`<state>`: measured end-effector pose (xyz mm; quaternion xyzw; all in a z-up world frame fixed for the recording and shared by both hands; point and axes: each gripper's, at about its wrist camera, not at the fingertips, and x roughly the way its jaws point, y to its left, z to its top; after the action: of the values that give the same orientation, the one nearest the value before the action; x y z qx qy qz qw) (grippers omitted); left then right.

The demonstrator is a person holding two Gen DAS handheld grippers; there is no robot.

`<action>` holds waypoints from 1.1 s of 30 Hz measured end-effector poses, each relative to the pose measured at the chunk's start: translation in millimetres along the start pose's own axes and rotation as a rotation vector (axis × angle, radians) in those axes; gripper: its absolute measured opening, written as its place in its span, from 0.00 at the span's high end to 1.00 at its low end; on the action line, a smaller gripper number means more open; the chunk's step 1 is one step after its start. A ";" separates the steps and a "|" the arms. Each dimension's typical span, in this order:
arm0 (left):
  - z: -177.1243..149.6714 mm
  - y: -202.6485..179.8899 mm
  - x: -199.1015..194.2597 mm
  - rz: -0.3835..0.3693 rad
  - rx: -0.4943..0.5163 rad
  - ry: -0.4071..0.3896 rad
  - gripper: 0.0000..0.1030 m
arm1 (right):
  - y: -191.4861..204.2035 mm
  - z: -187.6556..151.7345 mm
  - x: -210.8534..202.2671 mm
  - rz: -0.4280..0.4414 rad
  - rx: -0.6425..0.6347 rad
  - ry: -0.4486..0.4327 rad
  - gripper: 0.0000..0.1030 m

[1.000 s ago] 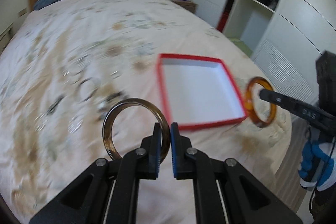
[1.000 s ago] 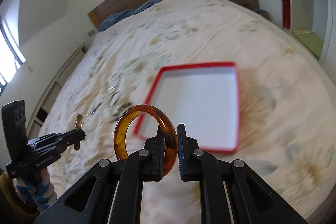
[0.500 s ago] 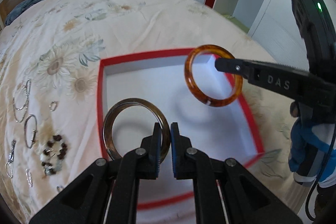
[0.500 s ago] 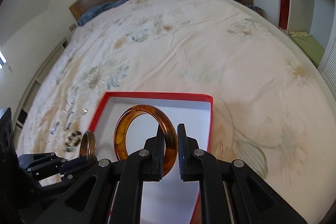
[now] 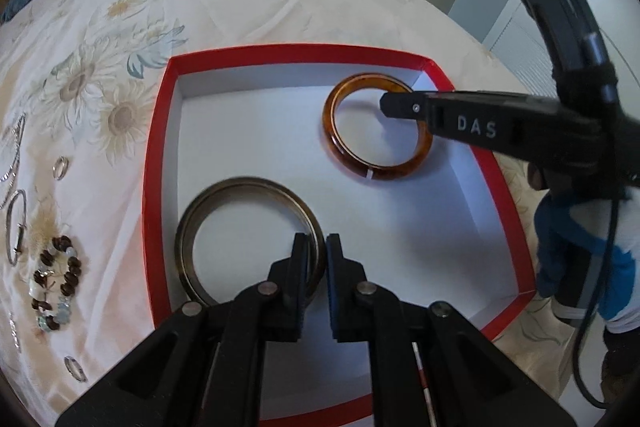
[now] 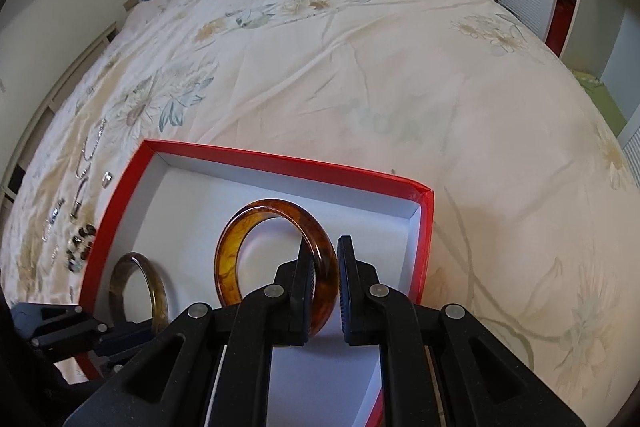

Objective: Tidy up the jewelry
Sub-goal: 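Carry both bangles into the red box and open both tools, then withdraw both tools from the box back toward the jewelry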

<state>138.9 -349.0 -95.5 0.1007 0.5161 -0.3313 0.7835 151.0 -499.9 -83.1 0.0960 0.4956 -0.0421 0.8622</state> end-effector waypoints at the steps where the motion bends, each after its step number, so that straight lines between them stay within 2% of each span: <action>1: -0.3 1.3 -0.2 -0.008 -0.006 -0.001 0.91 | 1.6 0.5 1.0 -0.011 -0.014 0.002 0.89; 5: -1.9 2.1 -2.3 -0.037 -0.022 -0.008 0.87 | 5.6 0.5 5.7 -0.047 -0.062 0.022 0.88; 6: -1.2 0.8 -3.3 -0.037 -0.020 -0.006 0.82 | 6.6 0.4 6.0 -0.054 -0.071 0.027 0.87; 7: -0.4 0.1 -3.9 -0.035 -0.016 -0.006 0.73 | 7.5 0.8 5.6 -0.058 -0.077 0.032 0.81; 9: 1.5 -1.2 -7.9 -0.019 -0.011 -0.018 0.68 | 7.9 1.6 0.7 -0.055 -0.081 0.028 0.71; 10: 2.5 -2.0 -10.6 -0.019 -0.010 -0.026 0.67 | 7.9 1.8 -4.3 -0.064 -0.082 0.020 0.65; 11: 4.2 -2.0 -14.4 -0.021 -0.013 -0.032 0.67 | 7.3 2.6 -11.9 -0.074 -0.081 0.008 0.63; 14: 7.1 -5.5 -35.5 -0.033 -0.010 -0.059 0.67 | 3.4 4.1 -38.1 -0.082 -0.063 -0.027 0.63; 17: 6.9 -10.6 -69.5 -0.030 0.001 -0.120 0.67 | 1.4 2.5 -70.6 -0.085 -0.044 -0.065 0.63; 20: 1.4 -11.8 -109.2 0.012 0.010 -0.187 0.67 | 3.7 -6.7 -114.2 -0.079 -0.021 -0.118 0.58; 24: -15.0 -2.1 -158.2 0.092 0.014 -0.195 0.67 | 19.1 -24.8 -169.1 -0.061 -0.006 -0.192 0.51; 26: -27.0 4.5 -184.2 0.139 0.014 -0.217 0.67 | 30.5 -33.3 -191.4 -0.056 -0.009 -0.219 0.46; 33: -83.8 41.3 -280.7 0.282 -0.017 -0.296 0.66 | 81.2 -72.8 -281.5 -0.006 -0.025 -0.342 0.42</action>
<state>32.8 -159.2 105.2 0.1156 0.3788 -0.2251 0.8902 -39.2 -411.8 134.1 0.0753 0.3423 -0.0541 0.9350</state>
